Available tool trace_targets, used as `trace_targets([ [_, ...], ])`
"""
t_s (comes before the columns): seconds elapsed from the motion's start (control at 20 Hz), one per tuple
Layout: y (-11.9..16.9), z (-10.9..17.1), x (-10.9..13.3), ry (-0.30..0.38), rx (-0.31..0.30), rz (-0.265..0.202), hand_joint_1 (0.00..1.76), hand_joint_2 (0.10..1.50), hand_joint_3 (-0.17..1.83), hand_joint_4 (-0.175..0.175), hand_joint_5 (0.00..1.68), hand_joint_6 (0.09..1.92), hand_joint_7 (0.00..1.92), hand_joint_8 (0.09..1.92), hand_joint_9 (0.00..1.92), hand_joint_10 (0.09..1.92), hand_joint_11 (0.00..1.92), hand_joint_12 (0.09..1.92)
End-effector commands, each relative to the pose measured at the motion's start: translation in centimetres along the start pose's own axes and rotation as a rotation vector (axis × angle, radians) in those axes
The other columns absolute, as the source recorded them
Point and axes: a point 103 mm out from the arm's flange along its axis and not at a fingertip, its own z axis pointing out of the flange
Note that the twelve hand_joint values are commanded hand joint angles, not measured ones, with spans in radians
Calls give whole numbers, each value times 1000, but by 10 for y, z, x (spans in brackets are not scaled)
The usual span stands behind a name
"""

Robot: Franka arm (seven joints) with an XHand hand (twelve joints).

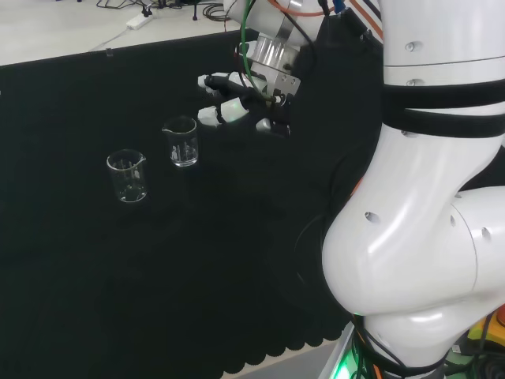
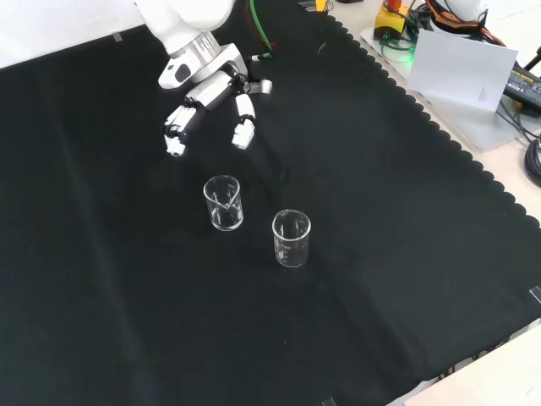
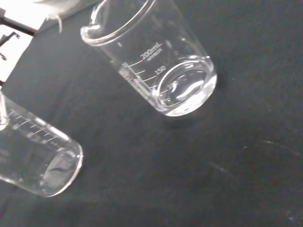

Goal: Pick up the beaker on the right.

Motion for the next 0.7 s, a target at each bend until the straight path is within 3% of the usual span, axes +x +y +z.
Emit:
trace_targets([
  [0.05, 4, 23, 2, 47, 22, -45, 718, 604, 611, -47, 243, 87, 162, 563, 259, 647, 0, 987],
  [0.7, 25, 62, 5, 100, 58, -86, 738, 582, 620, -50, 234, 87, 156, 569, 265, 639, 0, 1003],
])
